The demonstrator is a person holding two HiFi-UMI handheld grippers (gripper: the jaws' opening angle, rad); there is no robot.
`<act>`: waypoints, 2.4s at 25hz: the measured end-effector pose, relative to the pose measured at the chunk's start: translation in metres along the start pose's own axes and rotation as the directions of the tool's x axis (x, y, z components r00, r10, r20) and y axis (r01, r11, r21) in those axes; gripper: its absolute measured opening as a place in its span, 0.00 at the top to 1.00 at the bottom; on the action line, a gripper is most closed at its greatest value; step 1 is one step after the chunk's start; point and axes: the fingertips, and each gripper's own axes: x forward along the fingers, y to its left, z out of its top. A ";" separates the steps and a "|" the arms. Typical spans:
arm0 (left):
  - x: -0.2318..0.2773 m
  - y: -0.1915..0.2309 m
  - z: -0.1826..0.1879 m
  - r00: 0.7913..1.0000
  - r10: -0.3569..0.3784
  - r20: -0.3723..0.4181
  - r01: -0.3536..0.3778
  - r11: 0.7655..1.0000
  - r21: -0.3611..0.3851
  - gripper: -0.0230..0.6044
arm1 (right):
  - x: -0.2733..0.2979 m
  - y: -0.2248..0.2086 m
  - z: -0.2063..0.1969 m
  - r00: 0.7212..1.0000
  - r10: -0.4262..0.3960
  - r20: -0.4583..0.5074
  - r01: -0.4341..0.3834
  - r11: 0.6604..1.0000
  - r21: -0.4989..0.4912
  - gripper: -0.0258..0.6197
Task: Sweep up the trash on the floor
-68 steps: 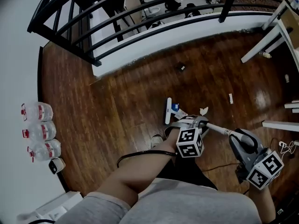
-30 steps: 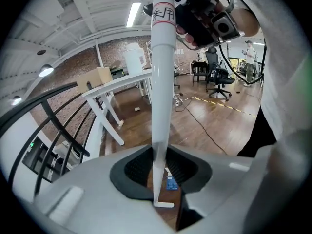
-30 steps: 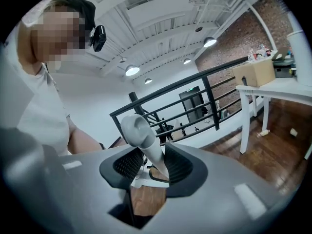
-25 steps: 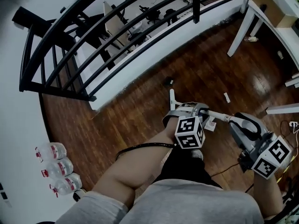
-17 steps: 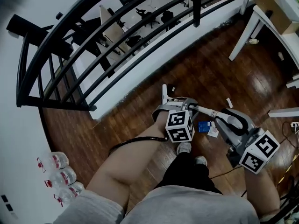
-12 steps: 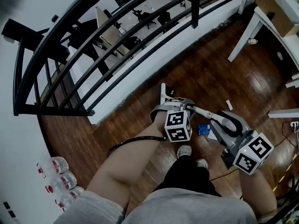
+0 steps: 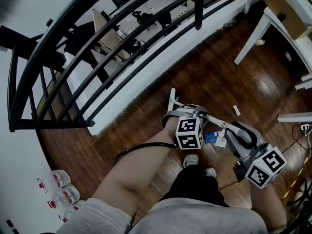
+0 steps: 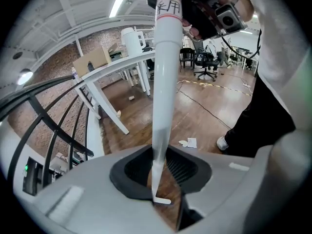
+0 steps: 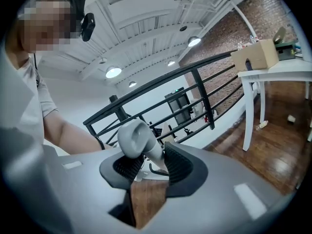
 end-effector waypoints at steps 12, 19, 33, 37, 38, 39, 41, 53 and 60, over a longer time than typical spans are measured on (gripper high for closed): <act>0.023 -0.056 0.058 0.995 -0.084 0.061 0.083 0.996 0.024 0.83 | -0.076 -0.014 -0.025 0.995 -0.097 0.000 0.097 0.994 0.055 0.76; 0.046 -0.125 0.130 0.986 -0.119 0.115 0.115 0.993 0.040 0.83 | -0.170 -0.024 -0.053 0.987 -0.157 0.021 0.155 0.985 0.081 0.76; 0.063 -0.199 0.266 0.958 -0.166 0.234 0.170 0.985 0.001 0.83 | -0.307 -0.046 -0.044 0.961 -0.277 0.017 0.273 0.954 0.124 0.77; 0.071 -0.213 0.301 0.951 -0.175 0.256 0.181 0.983 0.000 0.83 | -0.341 -0.057 -0.041 0.954 -0.300 0.029 0.294 0.947 0.130 0.77; 0.072 -0.216 0.310 0.949 -0.179 0.262 0.185 0.983 0.001 0.83 | -0.349 -0.060 -0.039 0.952 -0.305 0.028 0.299 0.945 0.129 0.77; 0.074 -0.218 0.318 0.947 -0.182 0.266 0.188 0.982 0.002 0.83 | -0.356 -0.062 -0.038 0.951 -0.309 0.027 0.304 0.944 0.129 0.77; 0.079 -0.223 0.333 0.944 -0.185 0.272 0.192 0.981 0.003 0.83 | -0.371 -0.069 -0.037 0.948 -0.316 0.029 0.310 0.942 0.129 0.77; 0.098 -0.258 0.376 0.954 -0.201 0.222 0.189 0.979 0.074 0.83 | -0.431 -0.085 -0.055 0.951 -0.303 0.059 0.291 0.944 0.158 0.77; 0.092 -0.253 0.374 0.958 -0.227 0.175 0.206 0.970 0.128 0.83 | -0.429 -0.081 -0.050 0.953 -0.279 0.117 0.255 0.949 0.183 0.75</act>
